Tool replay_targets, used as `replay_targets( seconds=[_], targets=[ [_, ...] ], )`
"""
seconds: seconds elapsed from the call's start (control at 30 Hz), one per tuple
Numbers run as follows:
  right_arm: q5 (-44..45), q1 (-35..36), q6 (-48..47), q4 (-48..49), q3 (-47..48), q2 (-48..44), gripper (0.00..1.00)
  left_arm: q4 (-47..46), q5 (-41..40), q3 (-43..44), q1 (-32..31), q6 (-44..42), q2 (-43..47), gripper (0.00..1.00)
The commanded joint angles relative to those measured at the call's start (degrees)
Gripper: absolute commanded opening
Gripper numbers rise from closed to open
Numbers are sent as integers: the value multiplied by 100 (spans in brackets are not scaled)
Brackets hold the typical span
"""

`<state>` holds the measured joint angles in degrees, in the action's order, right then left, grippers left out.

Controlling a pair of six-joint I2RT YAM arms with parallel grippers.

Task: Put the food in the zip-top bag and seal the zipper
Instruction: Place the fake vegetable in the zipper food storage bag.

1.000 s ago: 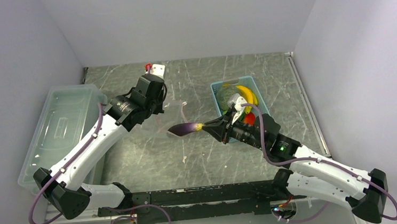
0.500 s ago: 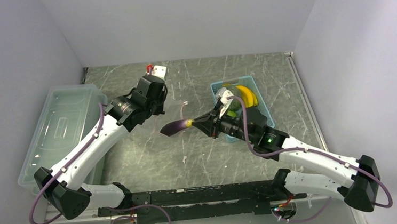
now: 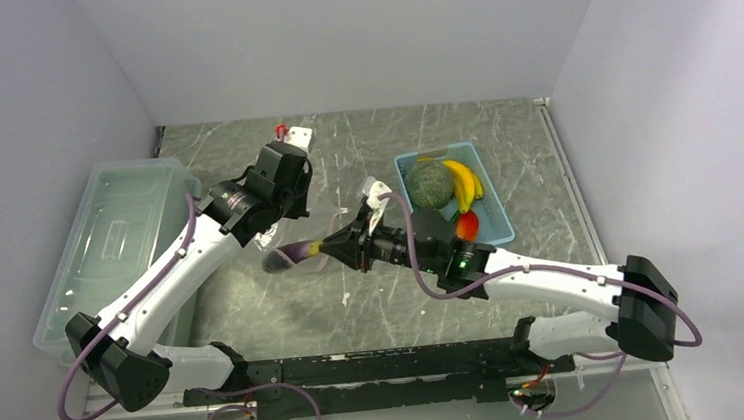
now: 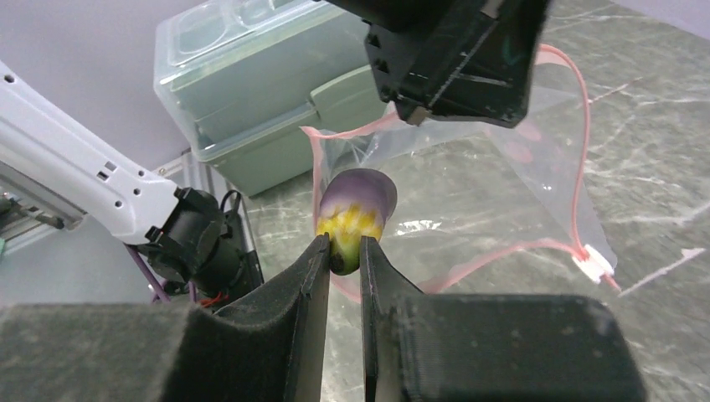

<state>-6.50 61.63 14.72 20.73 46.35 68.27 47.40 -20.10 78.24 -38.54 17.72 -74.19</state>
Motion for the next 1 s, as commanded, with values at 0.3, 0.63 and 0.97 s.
replay_targets(
  seconds=[0.3,0.63,0.97],
  targets=[
    [-104,607,-31,1376,108,395,0,-367,325,-104,73,60,118,0],
    [4292,710,-1878,1072,105,289,0,-475,326,-167,73,0,314,0],
    [4053,715,-1754,1086,81,224,0,-571,532,-209,68,8,345,0]
  ],
)
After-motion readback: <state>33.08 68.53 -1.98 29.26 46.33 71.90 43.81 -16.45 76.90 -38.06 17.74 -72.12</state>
